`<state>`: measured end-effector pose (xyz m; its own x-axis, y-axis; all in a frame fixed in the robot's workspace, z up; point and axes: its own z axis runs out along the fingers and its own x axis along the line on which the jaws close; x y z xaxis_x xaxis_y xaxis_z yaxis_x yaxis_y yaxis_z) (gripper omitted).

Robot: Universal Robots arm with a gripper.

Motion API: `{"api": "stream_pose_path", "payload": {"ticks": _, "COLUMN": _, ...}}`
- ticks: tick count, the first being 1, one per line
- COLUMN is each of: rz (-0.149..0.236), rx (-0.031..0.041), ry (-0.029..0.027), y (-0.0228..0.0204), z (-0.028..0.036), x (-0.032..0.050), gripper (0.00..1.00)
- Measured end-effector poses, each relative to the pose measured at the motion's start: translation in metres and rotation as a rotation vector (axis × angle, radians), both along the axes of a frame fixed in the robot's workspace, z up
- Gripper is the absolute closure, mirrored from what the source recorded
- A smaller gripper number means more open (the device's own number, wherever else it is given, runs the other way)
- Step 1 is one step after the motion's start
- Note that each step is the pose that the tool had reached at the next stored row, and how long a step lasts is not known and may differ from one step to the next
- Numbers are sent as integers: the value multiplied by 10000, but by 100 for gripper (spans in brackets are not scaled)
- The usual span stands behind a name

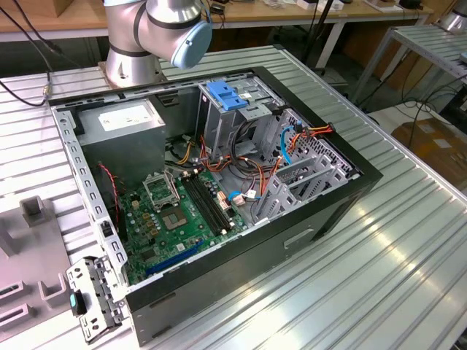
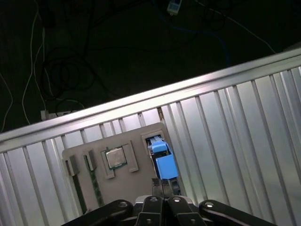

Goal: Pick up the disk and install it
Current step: 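Pick up the disk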

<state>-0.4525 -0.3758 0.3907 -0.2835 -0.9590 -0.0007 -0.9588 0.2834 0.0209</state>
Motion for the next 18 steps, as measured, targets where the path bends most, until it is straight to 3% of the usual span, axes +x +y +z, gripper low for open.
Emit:
{"api": "stream_pose_path", "payload": {"ticks": 8, "rz": 27, "rx": 0, "ry": 0, "y": 0, "z": 0, "x": 0, "gripper": 89}}
{"api": "stream_pose_path", "payload": {"ticks": 12, "rz": 380, "rx": -16, "ry": -15, "y": 0, "z": -3, "x": 0, "gripper": 89}}
{"api": "stream_pose_path", "payload": {"ticks": 13, "rz": 676, "rx": -18, "ry": -52, "y": 0, "z": -13, "x": 0, "gripper": 89}}
{"api": "stream_pose_path", "payload": {"ticks": 14, "rz": 989, "rx": -20, "ry": -124, "y": 0, "z": -28, "x": 0, "gripper": 83}}
{"api": "stream_pose_path", "payload": {"ticks": 15, "rz": 1170, "rx": -25, "ry": -221, "y": 0, "z": -39, "x": 0, "gripper": 70}}
{"api": "stream_pose_path", "payload": {"ticks": 16, "rz": 1427, "rx": -24, "ry": -282, "y": 0, "z": -58, "x": 1, "gripper": 64}}
{"api": "stream_pose_path", "payload": {"ticks": 17, "rz": 1604, "rx": -23, "ry": -292, "y": 11, "z": -85, "x": -1, "gripper": 58}}
{"api": "stream_pose_path", "payload": {"ticks": 18, "rz": 1732, "rx": -23, "ry": -300, "y": 14, "z": -109, "x": -2, "gripper": 58}}
